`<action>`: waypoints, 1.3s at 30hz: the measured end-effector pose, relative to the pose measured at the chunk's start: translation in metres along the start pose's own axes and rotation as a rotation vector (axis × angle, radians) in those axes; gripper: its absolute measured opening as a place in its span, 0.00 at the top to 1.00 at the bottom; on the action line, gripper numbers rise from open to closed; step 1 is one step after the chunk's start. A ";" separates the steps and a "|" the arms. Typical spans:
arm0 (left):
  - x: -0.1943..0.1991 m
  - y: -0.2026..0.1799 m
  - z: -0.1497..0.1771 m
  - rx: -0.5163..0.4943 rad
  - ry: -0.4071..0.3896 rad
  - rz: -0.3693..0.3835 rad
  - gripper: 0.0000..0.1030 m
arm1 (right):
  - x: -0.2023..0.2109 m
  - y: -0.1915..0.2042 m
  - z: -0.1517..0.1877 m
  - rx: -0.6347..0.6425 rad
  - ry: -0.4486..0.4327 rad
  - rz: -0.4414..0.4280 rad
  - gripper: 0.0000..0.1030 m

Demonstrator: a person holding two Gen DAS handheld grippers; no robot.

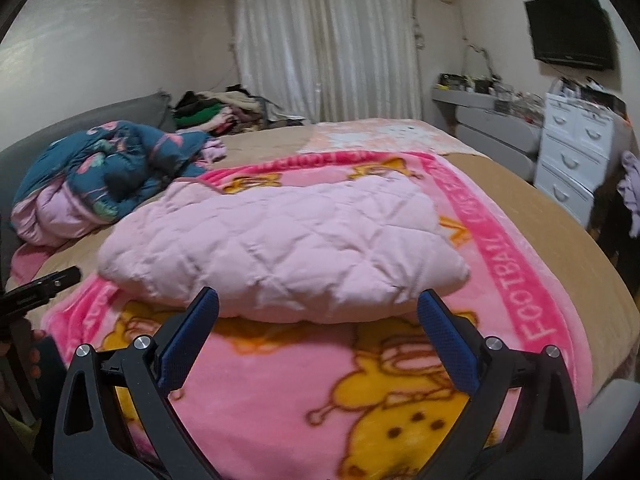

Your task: Fold large clothes

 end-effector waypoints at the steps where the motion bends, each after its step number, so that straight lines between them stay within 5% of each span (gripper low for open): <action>1: 0.002 -0.003 0.001 -0.001 -0.005 0.005 0.09 | 0.002 0.005 -0.001 0.009 0.000 -0.009 0.04; 20: -0.005 -0.053 0.038 -0.079 0.048 0.088 0.09 | 0.000 0.041 0.039 0.089 0.078 -0.006 0.04; 39: 0.000 -0.048 0.032 -0.065 0.040 0.077 0.09 | -0.002 0.046 0.037 0.102 0.076 -0.012 0.04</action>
Point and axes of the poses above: each gripper's, at about its wrist camera, not at the fingertips, and x roughly against the way its jaws point, y to its left, z to its underside, the point moved 8 cm from there along -x, roughly the way its jaws point, and after that the axes turned 5 degrees about z, right-handed, at the moved point
